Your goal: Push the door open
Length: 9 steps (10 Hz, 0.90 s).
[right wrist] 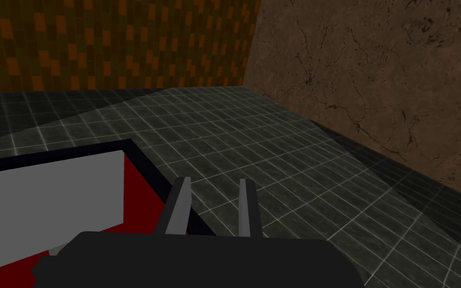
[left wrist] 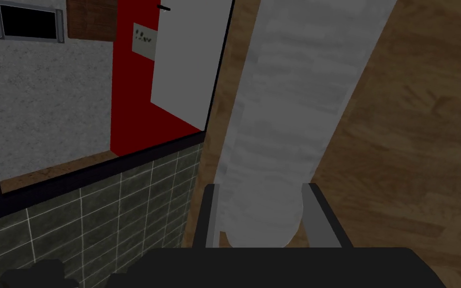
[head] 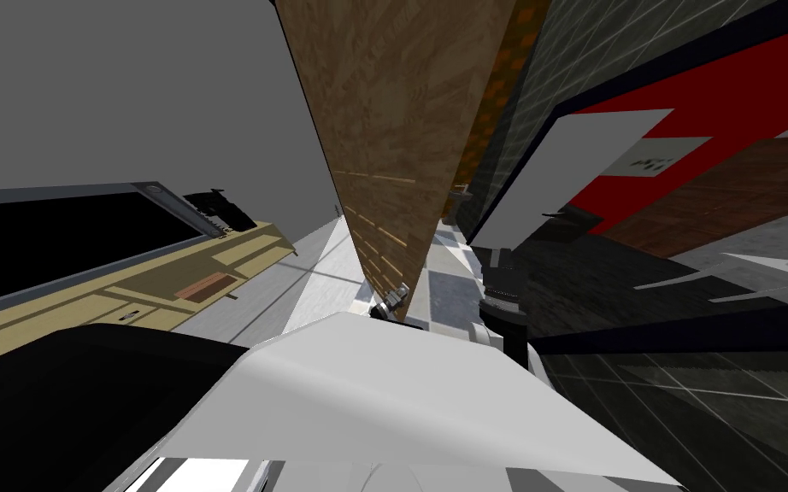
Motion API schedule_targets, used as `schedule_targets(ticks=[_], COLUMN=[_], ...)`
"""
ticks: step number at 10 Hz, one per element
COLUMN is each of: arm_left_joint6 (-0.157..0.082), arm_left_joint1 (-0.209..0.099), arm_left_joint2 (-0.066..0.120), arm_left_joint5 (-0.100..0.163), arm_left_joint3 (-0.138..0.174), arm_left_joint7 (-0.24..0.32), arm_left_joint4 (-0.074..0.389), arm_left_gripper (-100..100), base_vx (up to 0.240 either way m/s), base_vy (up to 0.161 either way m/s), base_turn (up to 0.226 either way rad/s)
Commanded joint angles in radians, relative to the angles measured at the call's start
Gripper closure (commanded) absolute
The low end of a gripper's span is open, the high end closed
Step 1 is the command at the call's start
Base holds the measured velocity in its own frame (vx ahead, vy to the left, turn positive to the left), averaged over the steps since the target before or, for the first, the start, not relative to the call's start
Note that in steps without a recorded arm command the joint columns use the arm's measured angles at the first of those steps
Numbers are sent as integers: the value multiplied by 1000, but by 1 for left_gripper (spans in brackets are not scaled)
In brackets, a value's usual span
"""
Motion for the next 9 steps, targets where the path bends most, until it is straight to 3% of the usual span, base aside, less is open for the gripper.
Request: schedule_targets(ticks=[1,9], arm_left_joint6=[0,-6], arm_left_joint1=[-5,-14], arm_left_joint2=[1,8], arm_left_joint5=[9,66], arm_left_joint3=[7,20], arm_left_joint7=[30,221], arm_left_joint4=[-6,6], arm_left_gripper=[100,100], base_vx=[3,3], base_vy=[-2,-6], base_turn=[-18,-49])
